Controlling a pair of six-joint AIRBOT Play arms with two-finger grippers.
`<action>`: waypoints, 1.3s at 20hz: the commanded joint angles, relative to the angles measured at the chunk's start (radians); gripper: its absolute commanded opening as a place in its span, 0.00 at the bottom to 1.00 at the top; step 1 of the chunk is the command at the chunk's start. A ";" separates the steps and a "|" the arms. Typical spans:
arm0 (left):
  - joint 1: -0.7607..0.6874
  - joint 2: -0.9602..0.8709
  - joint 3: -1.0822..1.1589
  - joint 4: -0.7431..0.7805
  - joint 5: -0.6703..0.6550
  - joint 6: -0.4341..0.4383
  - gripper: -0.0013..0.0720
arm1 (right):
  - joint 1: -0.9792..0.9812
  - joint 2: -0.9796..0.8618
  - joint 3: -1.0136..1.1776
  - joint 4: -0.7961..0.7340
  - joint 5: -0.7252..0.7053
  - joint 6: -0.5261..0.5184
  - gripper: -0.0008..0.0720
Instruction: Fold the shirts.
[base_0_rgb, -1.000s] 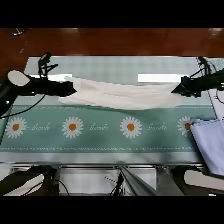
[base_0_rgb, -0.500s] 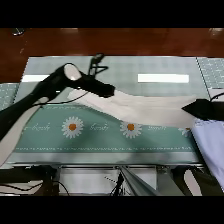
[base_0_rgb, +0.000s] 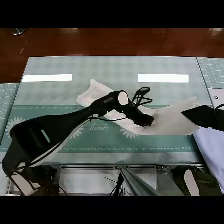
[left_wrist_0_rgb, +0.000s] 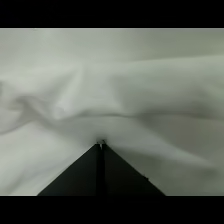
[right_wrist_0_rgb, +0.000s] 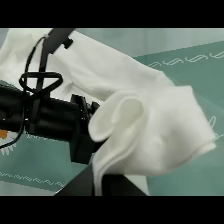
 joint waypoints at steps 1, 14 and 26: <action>0.021 -0.025 0.043 -0.061 -0.066 0.013 0.04 | 0.000 0.004 0.000 0.010 0.003 0.011 0.05; 0.950 0.842 -0.455 0.003 -0.237 0.186 0.04 | 0.401 -0.418 0.273 0.253 -0.312 -0.089 0.05; 0.984 1.273 -0.855 -0.001 -0.221 0.179 0.04 | 0.809 -1.302 0.846 0.286 -0.480 -0.051 0.05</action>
